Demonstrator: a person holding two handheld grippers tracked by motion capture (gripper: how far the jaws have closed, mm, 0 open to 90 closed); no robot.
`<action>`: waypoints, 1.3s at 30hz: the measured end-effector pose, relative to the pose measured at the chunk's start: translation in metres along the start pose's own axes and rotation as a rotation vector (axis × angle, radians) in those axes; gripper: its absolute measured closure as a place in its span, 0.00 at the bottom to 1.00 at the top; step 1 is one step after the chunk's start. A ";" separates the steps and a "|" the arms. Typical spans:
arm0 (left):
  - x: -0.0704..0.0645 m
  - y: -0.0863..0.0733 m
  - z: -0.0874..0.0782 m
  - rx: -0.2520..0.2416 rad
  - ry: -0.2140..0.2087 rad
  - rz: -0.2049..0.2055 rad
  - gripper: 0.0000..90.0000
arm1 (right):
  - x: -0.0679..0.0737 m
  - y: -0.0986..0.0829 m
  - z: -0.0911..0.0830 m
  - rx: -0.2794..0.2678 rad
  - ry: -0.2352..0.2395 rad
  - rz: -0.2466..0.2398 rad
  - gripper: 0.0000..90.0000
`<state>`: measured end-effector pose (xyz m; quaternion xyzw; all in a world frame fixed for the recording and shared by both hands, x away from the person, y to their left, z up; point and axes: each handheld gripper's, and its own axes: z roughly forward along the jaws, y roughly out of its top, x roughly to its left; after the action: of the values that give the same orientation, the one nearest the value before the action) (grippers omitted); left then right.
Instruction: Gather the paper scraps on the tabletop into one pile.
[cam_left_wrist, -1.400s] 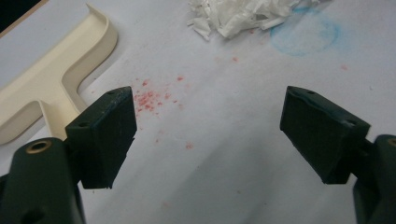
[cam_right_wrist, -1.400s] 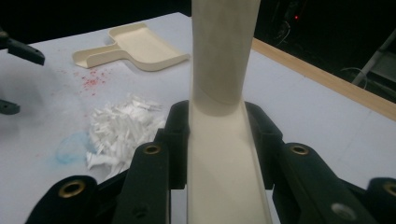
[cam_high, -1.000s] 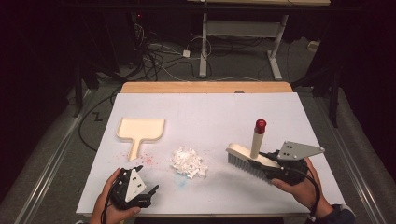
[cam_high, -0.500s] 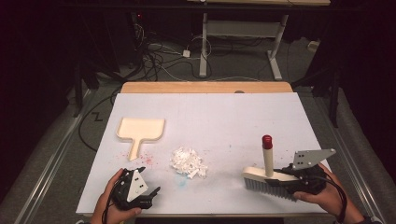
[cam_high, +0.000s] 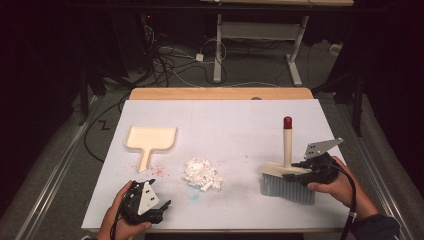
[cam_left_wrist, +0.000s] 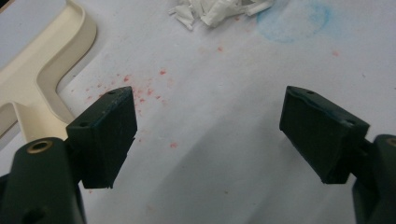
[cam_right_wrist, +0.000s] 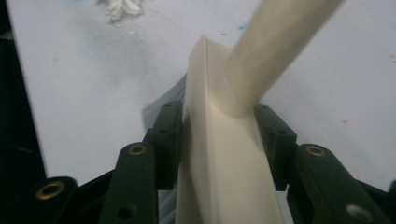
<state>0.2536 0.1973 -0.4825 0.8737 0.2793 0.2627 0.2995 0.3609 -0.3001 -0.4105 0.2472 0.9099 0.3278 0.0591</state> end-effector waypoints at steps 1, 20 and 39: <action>0.000 0.000 0.000 0.001 0.000 -0.001 0.20 | -0.003 0.002 0.001 0.015 -0.023 -0.012 0.62; 0.000 0.000 -0.004 -0.020 0.004 -0.010 0.20 | -0.023 0.005 -0.021 -0.259 -0.429 0.111 0.44; 0.001 0.011 0.001 -0.056 0.020 -0.045 0.18 | 0.063 -0.027 -0.018 -0.484 -0.505 0.018 0.27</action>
<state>0.2585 0.1903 -0.4759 0.8556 0.2945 0.2726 0.3268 0.2897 -0.2971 -0.4101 0.3072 0.7602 0.4630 0.3365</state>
